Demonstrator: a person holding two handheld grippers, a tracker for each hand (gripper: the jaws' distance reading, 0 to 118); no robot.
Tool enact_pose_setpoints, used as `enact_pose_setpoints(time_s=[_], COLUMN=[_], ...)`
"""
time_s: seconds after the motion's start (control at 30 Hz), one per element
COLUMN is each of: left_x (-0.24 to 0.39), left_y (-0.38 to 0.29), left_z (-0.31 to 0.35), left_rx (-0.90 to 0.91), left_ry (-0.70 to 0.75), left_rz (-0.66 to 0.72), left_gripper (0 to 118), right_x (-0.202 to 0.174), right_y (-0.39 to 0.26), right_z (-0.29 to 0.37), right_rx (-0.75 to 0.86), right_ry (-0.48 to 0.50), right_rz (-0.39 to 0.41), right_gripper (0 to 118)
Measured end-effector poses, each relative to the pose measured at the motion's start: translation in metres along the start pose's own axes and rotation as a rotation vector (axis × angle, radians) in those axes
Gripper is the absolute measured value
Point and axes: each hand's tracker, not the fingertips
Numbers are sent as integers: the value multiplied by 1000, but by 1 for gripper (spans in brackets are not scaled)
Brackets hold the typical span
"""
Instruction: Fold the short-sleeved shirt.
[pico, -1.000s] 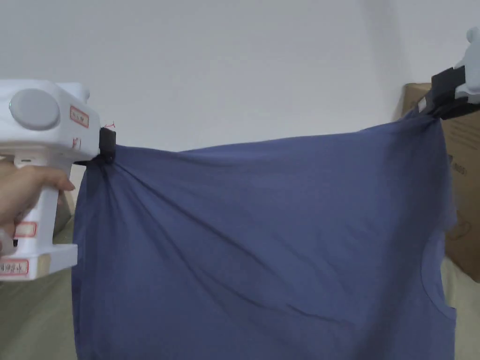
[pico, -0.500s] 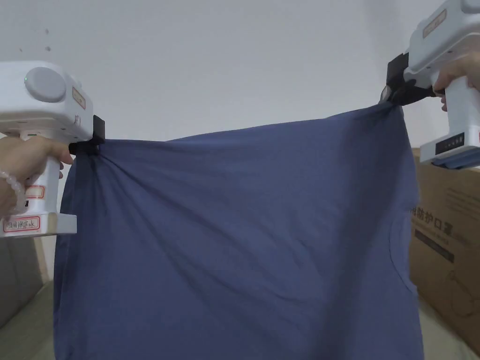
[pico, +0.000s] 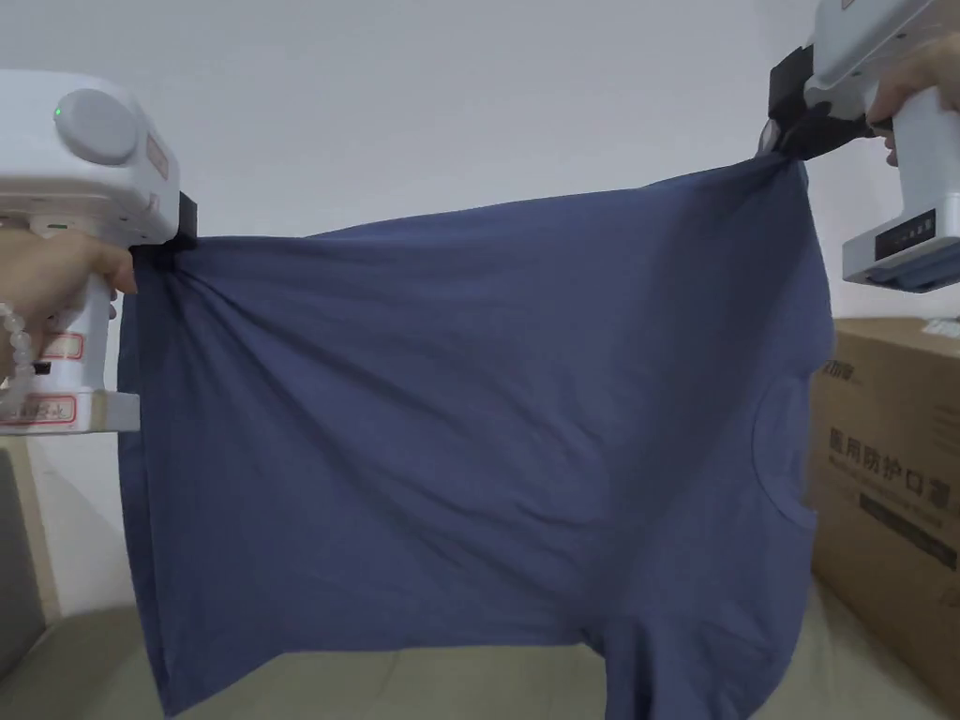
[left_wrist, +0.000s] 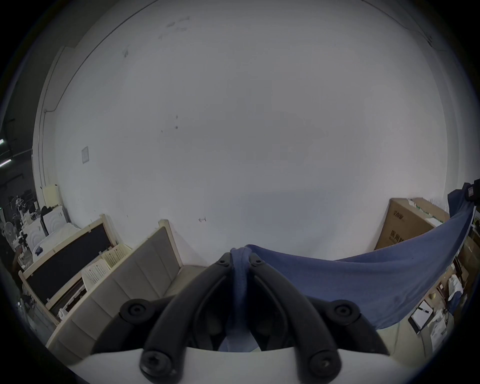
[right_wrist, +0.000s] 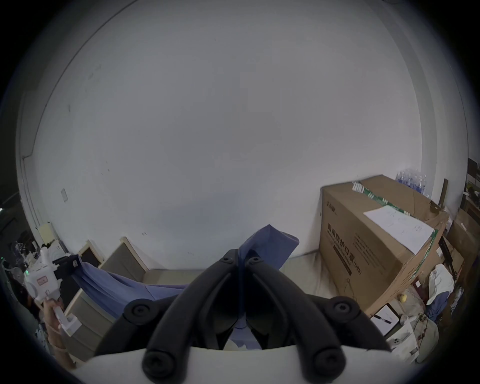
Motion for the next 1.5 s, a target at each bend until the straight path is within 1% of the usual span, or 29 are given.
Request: enact_pose_setpoints(time_s=[0.07, 0.17, 0.3, 0.4, 0.47, 0.5, 0.57, 0.6, 0.63, 0.67, 0.7, 0.77, 0.8, 0.83, 0.87, 0.9, 0.93, 0.97, 1.0, 1.07, 1.1, 1.13, 1.2, 1.23, 1.3, 1.37, 1.4, 1.5], left_x=[2, 9, 17, 26, 32, 34, 34, 33, 30, 27, 23, 16, 10, 4, -6, -12, -17, -20, -23, -25, -27, -28, -32, -33, -36, -39, -40, -48], left_y=[-18, -67, -159, -238, -288, -313, -357, -375, -393, -407, -420, -437, -442, -445, -448, -448, -450, -451, -453, -455, -457, -460, -464, -467, -476, -490, -497, -523], left_z=[-31, -81, -147, -186, -201, -209, -216, -215, -216, -214, -211, -200, -190, -179, -180, -168, -156, -141, -129, -100, -82, -60, -24, -3, 34, 71, 88, 139], left_rx=[-48, -131, -264, -381, -449, -482, -537, -549, -575, -593, -620, -618, -619, -609, -609, -615, -608, -604, -595, -596, -594, -593, -581, -580, -591, -597, -609, -620], left_ry=[-5, 7, 54, 66, 72, 76, 74, 76, 59, 62, 60, 69, 66, 50, 43, 29, 15, 17, 9, -6, -32, -32, -40, -45, -56, -57, -58, -67], left_rz=[2, -16, 28, 52, 55, 56, 65, 97, 113, 136, 153, 142, 147, 158, 176, 192, 198, 192, 169, 99, 76, 73, 72, 66, 12, -20, -30, -53], left_gripper=[6, 6, 6, 6, 6, 6, 6, 6, 6, 6, 6, 6, 6, 6, 6, 6, 6, 6, 6, 6, 6, 6, 6, 6, 6, 6, 6, 6], right_x=[4, 13, 28, 39, 49, 55, 66, 69, 73, 75, 79, 85, 88, 96, 99, 103, 108, 111, 114, 114, 117, 115, 109, 107, 104, 103, 101, 99], right_y=[-27, -69, -149, -224, -270, -297, -348, -369, -392, -410, -427, -450, -459, -463, -467, -471, -475, -477, -480, -487, -492, -499, -511, -519, -536, -559, -569, -601], right_z=[-26, -77, -155, -210, -243, -257, -275, -281, -286, -286, -285, -277, -269, -263, -253, -241, -229, -211, -194, -163, -148, -125, -86, -63, -22, 18, 35, 88], right_rx=[-45, -146, -307, -413, -503, -542, -647, -686, -729, -746, -765, -780, -781, -766, -762, -745, -729, -732, -713, -712, -704, -701, -691, -689, -679, -680, -681, -698], right_ry=[-3, -19, -19, -46, -63, -52, -62, -50, -59, -71, -53, -49, -12, 2, -4, 22, 48, 56, 87, 85, 89, 95, 79, 86, 57, 55, 42, 49], right_rz=[-3, -3, -36, -33, -62, -76, -100, -80, -70, -67, -72, -116, -130, -142, -148, -161, -199, -227, -238, -225, -203, -171, -151, -142, -115, -82, -70, -56], right_gripper=[3, 3, 3, 3, 3, 3, 3, 3, 3, 3, 3, 3, 3, 3, 3, 3, 3, 3, 3, 3, 3, 3, 3, 3, 3, 3, 3, 3])
